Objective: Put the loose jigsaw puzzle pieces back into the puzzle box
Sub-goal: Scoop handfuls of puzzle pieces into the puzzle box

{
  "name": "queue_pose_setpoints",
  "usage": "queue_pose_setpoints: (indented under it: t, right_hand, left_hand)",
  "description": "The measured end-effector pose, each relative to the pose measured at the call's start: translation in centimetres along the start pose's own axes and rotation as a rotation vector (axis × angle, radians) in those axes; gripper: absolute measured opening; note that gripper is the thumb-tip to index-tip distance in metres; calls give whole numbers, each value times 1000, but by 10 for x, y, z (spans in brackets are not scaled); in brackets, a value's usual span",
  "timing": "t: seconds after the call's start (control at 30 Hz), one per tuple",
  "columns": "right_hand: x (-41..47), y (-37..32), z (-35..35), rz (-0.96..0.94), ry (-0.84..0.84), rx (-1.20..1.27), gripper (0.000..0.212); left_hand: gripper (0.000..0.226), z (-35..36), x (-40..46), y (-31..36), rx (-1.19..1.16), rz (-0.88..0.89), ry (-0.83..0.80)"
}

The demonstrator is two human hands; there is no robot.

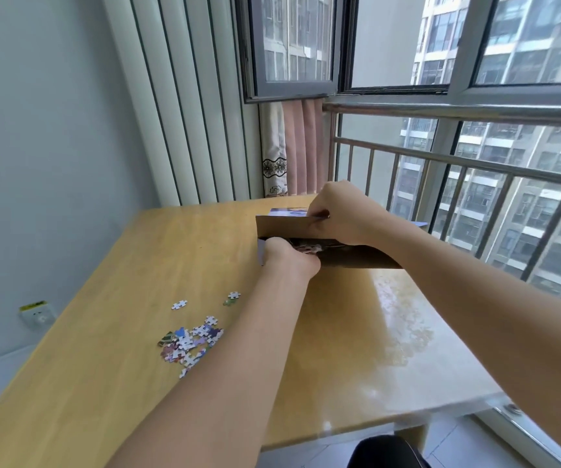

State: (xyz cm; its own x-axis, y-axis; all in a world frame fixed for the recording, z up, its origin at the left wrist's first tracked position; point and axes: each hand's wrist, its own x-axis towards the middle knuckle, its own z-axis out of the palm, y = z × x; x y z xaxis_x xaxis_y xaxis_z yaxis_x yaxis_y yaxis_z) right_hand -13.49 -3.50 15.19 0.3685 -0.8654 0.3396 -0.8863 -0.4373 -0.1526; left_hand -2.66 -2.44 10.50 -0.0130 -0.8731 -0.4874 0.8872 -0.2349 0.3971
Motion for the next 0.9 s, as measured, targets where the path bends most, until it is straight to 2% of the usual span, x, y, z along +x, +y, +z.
queue_pose_setpoints:
  t: [0.17, 0.37, 0.53, 0.7, 0.9]
  right_hand:
    - [-1, -9, 6, 1, -3, -1, 14]
    - [-5, -12, 3, 24, -11, 32, 18]
    - [-22, -13, 18, 18, 19, 43, 16]
    - [-27, -18, 31, 25, -5, 31, 25]
    - [-24, -10, 35, 26, -19, 45, 13]
  left_hand:
    - [34, 1, 13, -8, -78, -10, -127]
    - [38, -14, 27, -10, 41, 64, -189]
    - [48, -35, 28, -3, -102, 5, -220]
    - [45, -41, 36, -5, -152, 57, -170]
    - [45, -46, 34, -13, -61, 109, -111]
